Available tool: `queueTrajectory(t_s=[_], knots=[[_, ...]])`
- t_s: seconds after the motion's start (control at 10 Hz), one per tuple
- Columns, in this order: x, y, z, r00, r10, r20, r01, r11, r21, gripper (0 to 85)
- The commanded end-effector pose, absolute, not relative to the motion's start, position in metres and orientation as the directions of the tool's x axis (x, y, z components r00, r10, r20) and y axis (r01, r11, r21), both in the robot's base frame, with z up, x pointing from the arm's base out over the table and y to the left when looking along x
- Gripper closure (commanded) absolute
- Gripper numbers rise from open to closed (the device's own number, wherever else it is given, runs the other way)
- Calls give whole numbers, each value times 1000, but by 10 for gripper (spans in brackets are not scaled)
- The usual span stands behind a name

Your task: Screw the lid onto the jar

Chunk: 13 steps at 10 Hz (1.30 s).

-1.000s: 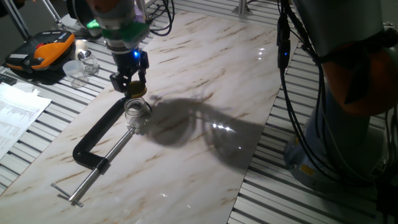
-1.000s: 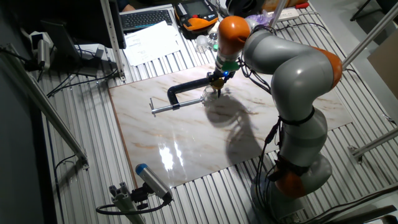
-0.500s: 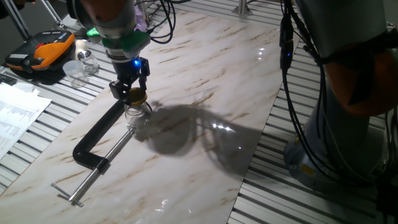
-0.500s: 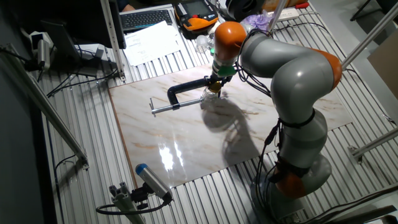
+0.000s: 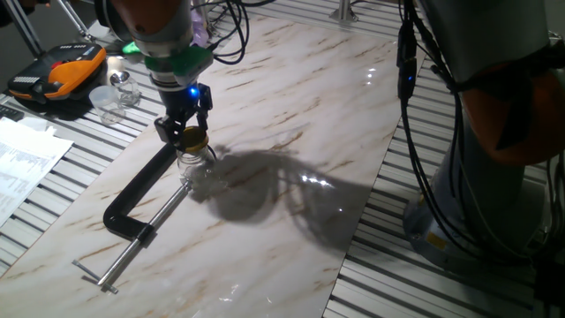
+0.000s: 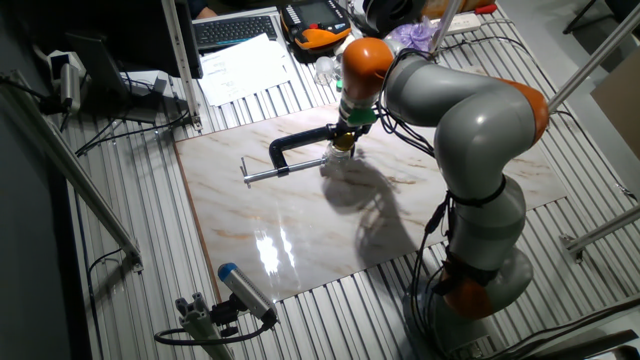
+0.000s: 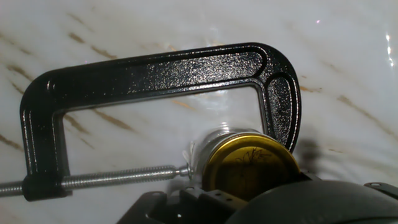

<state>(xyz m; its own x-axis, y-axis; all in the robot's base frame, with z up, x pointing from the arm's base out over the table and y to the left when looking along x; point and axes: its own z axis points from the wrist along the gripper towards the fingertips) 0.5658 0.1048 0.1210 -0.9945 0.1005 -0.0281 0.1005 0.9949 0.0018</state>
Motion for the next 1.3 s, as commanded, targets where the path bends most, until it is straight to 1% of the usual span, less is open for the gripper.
queueTrajectory(t_s=[0.0, 1.2], knots=[[565, 106, 121, -995, 100, -29, 100, 995, 2, 850], [565, 110, 114, -994, 107, -38, 107, 994, -6, 850]])
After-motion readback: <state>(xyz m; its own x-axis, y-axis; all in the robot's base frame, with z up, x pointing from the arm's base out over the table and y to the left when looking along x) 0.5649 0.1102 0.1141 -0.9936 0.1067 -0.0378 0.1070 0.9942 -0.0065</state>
